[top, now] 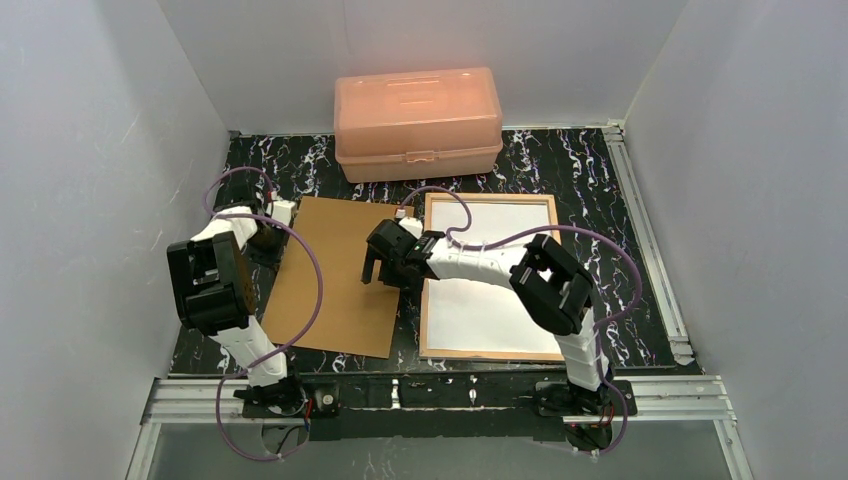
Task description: Put the photo into the frame
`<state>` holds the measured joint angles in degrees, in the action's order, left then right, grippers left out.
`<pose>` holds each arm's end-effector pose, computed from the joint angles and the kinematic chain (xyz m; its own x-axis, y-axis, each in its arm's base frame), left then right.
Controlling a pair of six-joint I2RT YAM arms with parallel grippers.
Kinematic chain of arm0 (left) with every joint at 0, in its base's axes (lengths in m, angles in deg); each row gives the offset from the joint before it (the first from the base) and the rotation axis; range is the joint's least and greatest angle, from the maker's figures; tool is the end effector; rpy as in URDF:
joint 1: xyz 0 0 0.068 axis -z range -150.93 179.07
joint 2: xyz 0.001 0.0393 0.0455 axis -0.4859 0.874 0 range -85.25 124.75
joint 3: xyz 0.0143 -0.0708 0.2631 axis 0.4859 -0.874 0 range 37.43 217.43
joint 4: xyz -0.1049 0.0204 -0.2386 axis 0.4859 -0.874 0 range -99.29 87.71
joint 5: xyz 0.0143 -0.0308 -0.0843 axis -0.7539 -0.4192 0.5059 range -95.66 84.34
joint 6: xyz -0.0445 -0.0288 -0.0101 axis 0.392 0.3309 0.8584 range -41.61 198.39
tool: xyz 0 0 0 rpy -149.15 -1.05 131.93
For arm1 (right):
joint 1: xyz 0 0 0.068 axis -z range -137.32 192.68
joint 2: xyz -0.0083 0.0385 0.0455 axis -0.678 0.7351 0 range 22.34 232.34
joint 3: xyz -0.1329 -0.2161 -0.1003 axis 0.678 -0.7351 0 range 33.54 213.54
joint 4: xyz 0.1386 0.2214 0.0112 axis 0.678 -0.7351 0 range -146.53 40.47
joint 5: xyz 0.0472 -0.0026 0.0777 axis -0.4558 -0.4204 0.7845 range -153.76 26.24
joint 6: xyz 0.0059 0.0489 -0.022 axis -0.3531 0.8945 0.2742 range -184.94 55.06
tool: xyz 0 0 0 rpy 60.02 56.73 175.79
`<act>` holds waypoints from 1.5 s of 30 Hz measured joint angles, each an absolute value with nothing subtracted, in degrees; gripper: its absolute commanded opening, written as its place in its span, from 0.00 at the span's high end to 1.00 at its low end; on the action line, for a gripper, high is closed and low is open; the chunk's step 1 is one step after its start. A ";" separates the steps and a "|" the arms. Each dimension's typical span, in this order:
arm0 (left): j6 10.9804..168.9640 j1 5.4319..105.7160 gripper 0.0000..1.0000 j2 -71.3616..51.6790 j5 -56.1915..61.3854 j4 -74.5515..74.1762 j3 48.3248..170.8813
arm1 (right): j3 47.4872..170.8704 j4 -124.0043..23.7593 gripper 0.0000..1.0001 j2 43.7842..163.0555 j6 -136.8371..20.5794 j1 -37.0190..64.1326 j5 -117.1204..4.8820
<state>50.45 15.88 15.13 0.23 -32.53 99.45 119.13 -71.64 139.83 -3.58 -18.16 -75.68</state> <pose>0.3287 0.0732 0.1663 -0.8901 0.2701 -0.3672 0.2565 0.9627 0.0864 0.2235 0.3856 0.1810 -0.8870 0.1727 -0.4283 -0.0351 0.8995 0.4355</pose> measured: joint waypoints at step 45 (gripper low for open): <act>48.39 31.10 1.00 13.40 6.06 -39.46 97.79 | 91.19 -65.10 0.01 110.76 3.87 -13.06 -77.96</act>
<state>48.39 31.10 13.40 6.06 -39.46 97.79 91.19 -65.10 110.76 3.87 -13.06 -77.96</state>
